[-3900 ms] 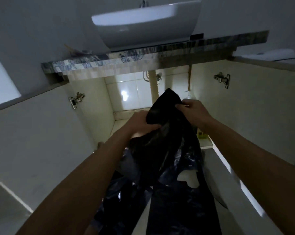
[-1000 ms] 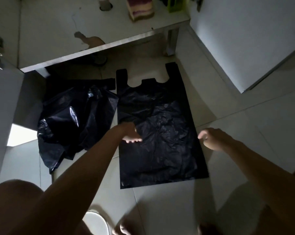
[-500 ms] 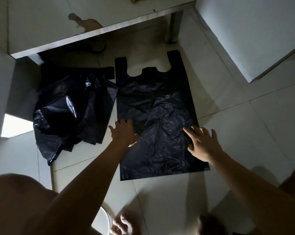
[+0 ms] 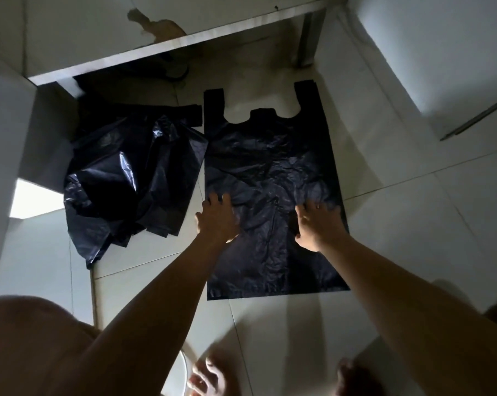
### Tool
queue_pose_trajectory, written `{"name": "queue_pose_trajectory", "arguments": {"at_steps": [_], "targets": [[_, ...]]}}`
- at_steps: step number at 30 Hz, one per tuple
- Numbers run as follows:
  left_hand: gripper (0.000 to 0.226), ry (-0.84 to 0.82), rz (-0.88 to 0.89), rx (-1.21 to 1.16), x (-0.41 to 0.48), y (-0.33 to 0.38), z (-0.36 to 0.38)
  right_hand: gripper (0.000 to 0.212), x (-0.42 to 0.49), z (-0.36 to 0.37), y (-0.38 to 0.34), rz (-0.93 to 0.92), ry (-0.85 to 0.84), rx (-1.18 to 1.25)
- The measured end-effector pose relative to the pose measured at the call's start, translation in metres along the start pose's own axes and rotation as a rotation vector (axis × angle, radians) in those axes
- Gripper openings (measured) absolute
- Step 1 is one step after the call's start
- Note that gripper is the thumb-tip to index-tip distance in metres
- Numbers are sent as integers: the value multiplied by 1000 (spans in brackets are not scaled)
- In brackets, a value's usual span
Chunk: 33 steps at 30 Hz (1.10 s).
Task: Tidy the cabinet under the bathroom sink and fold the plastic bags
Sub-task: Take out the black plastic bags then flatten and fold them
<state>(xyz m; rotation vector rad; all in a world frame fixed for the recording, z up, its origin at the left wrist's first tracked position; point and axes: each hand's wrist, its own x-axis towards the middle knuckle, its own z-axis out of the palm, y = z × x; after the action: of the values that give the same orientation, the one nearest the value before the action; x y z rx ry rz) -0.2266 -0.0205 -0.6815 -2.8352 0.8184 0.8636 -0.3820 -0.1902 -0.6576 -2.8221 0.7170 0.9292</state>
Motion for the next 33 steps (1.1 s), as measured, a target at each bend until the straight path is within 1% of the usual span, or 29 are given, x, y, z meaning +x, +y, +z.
{"name": "queue_pose_trajectory", "arguments": {"at_steps": [2, 3, 5, 6, 7, 9, 11, 13, 17, 20, 22, 23, 25, 27, 28, 30, 31, 33], "targets": [[73, -25, 27, 10, 0, 0, -7, 73, 1, -1, -15, -57, 24, 5], [65, 31, 38, 28, 1, -2, -13, 73, 2, 0, -22, -67, 7, 19], [55, 270, -2, 93, 2, -13, -29, 74, 5, 0, -33, -35, -56, 14], [55, 375, -64, 130, 3, -24, -37, 75, 7, -4, -38, -16, -94, 0], [56, 439, -136, 149, 4, -37, -45, 77, 9, -8, -41, 0, -131, -15], [56, 442, -254, 141, 6, -65, -55, 81, 15, -17, -45, 27, -203, -20], [44, 407, -287, 104, 7, -94, -60, 80, 22, -23, -46, 49, -243, 1], [27, 459, -259, 27, 7, -121, -66, 77, 28, -27, -46, 68, -250, 25], [15, 657, -142, -87, -3, -154, -81, 76, 32, -27, -44, 72, -238, 18], [20, 680, -102, -121, -11, -164, -96, 73, 32, -37, -51, 103, -280, -63], [21, 706, -106, -162, -17, -170, -110, 64, 30, -53, -66, 109, -297, -156], [21, 718, -107, -183, -20, -174, -118, 58, 31, -61, -75, 96, -279, -160], [20, 734, -121, -257, -25, -178, -130, 53, 31, -73, -94, 43, -182, -63], [19, 758, -117, -346, -32, -184, -145, 58, 30, -86, -115, -69, -86, 143], [18, 784, -107, -371, -36, -188, -152, 62, 30, -94, -127, -125, -73, 277], [17, 856, -100, -380, -48, -191, -172, 77, 30, -109, -149, -208, -34, 544], [16, 885, -96, -358, -51, -190, -177, 86, 32, -110, -156, -223, 9, 644], [16, 933, -112, -292, -63, -195, -201, 97, 37, -127, -174, -268, 148, 754]]}}
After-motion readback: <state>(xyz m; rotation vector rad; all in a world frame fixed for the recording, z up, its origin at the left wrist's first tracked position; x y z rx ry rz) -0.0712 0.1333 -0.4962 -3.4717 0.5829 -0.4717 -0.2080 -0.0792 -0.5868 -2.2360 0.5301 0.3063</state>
